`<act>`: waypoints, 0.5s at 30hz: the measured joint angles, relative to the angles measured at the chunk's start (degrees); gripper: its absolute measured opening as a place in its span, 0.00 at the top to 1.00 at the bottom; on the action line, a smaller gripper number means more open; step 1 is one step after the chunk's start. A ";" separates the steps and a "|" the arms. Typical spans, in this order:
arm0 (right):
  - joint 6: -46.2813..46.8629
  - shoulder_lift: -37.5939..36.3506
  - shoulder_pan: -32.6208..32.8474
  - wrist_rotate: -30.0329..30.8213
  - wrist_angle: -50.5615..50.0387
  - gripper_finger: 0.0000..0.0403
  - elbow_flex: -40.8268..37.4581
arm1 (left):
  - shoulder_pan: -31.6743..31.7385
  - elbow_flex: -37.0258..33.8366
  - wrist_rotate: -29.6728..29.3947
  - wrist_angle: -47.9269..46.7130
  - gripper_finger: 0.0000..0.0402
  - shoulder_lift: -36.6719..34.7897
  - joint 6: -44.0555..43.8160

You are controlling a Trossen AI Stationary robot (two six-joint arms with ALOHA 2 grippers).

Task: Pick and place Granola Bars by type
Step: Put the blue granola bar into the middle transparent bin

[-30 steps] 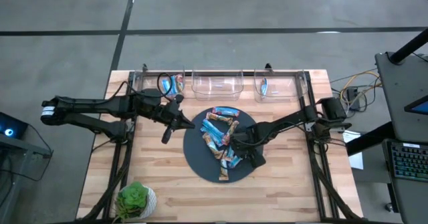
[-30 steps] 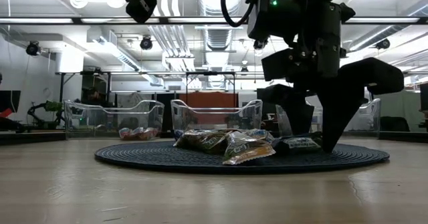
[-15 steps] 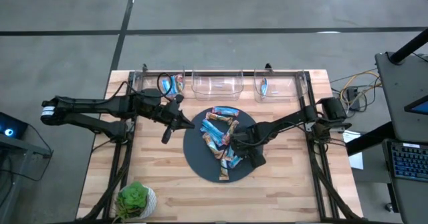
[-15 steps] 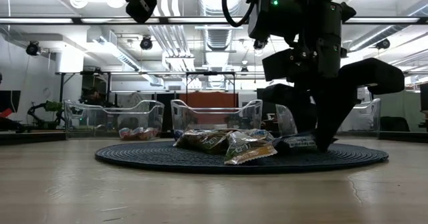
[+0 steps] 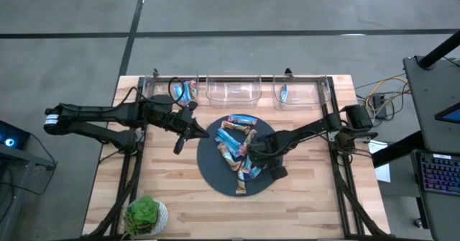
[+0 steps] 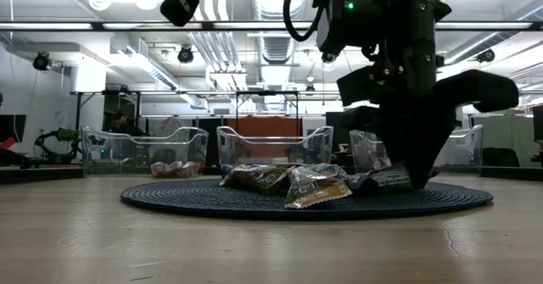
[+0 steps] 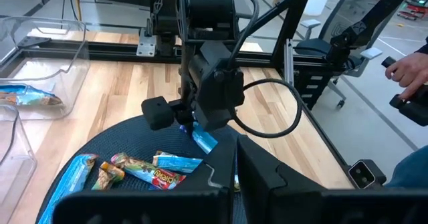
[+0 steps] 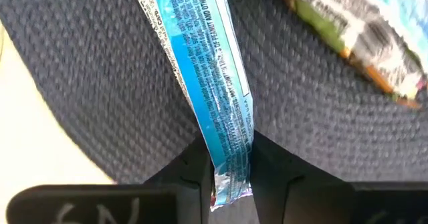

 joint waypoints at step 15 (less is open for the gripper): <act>10.69 -0.14 -2.25 -0.04 -13.26 0.84 16.10 | -0.02 0.47 -0.01 0.77 1.00 0.00 0.26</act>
